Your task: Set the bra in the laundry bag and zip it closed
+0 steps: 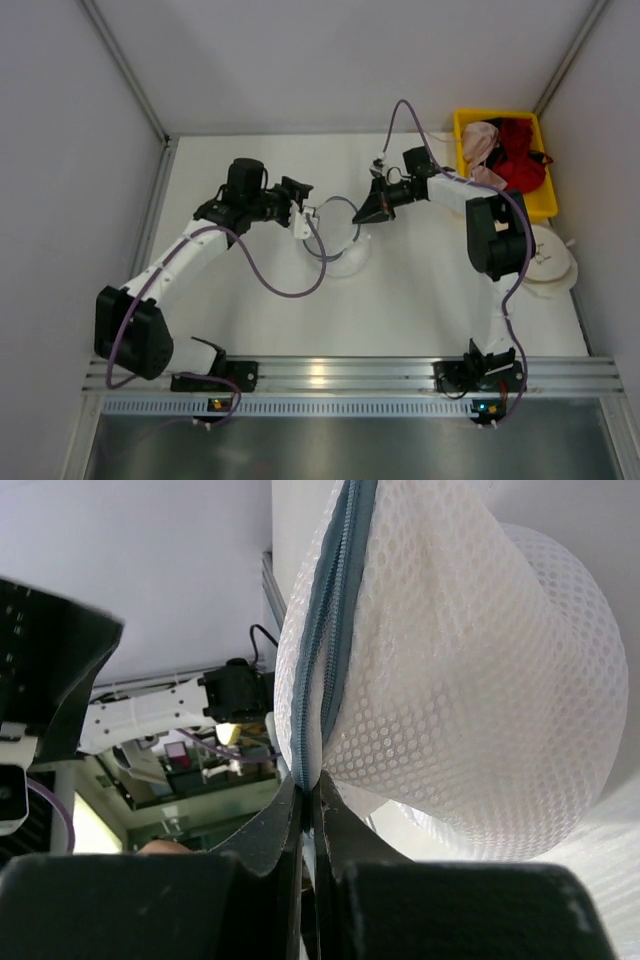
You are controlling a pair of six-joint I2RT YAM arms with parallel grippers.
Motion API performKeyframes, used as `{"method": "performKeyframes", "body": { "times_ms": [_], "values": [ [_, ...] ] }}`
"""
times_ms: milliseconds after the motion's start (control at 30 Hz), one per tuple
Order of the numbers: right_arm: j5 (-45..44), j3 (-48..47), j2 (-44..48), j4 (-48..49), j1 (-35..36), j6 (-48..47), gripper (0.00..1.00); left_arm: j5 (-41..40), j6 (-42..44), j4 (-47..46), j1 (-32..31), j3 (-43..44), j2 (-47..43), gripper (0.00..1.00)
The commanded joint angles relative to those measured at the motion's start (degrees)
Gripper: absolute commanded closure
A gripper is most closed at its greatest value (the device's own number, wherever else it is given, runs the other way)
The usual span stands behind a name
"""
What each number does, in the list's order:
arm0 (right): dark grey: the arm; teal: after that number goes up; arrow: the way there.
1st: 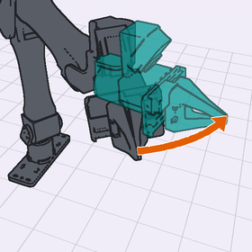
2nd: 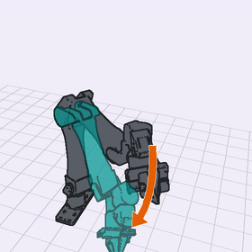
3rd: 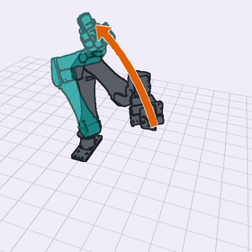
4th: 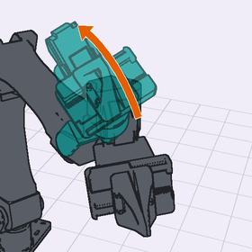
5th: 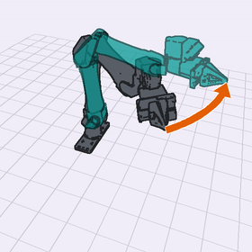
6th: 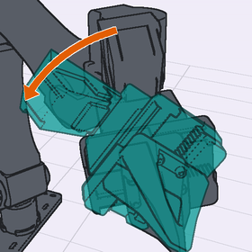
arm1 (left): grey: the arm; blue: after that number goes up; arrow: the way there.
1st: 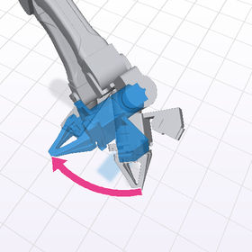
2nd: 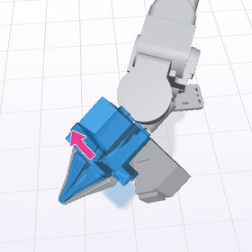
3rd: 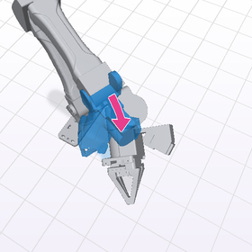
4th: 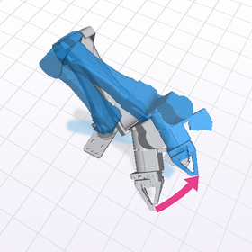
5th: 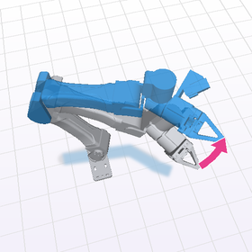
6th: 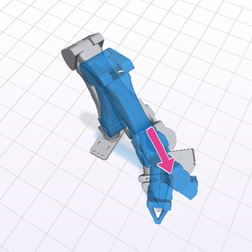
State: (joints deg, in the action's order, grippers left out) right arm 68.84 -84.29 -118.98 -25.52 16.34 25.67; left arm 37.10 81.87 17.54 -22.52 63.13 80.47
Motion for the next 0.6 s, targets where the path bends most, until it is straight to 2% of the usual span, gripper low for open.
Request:
{"method": "performKeyframes", "body": {
  "times_ms": [0, 200, 300, 567],
  "values": [
    [3.1, 0.4, 2.3, 6.9, -0.3, 6.8, 1.0, 4.2, 0.6, 1.9, -4.1, -3.6, -5.3, 0.4],
    [2.4, 0.4, 2.3, 7.9, 0.0, 9.4, 1.0, -4.1, 5.6, 3.4, -16.2, -4.7, -4.7, 0.48],
    [1.6, 0.7, 2.6, 7.8, 0.0, 11.5, 1.0, -7.4, 9.0, 4.3, -20.0, -4.9, -2.6, 0.52],
    [0.9, 3.5, 4.6, 9.4, 0.8, 15.6, 1.0, -11.8, 14.0, 4.3, -22.5, -6.4, 0.4, 0.52]
  ]
}}
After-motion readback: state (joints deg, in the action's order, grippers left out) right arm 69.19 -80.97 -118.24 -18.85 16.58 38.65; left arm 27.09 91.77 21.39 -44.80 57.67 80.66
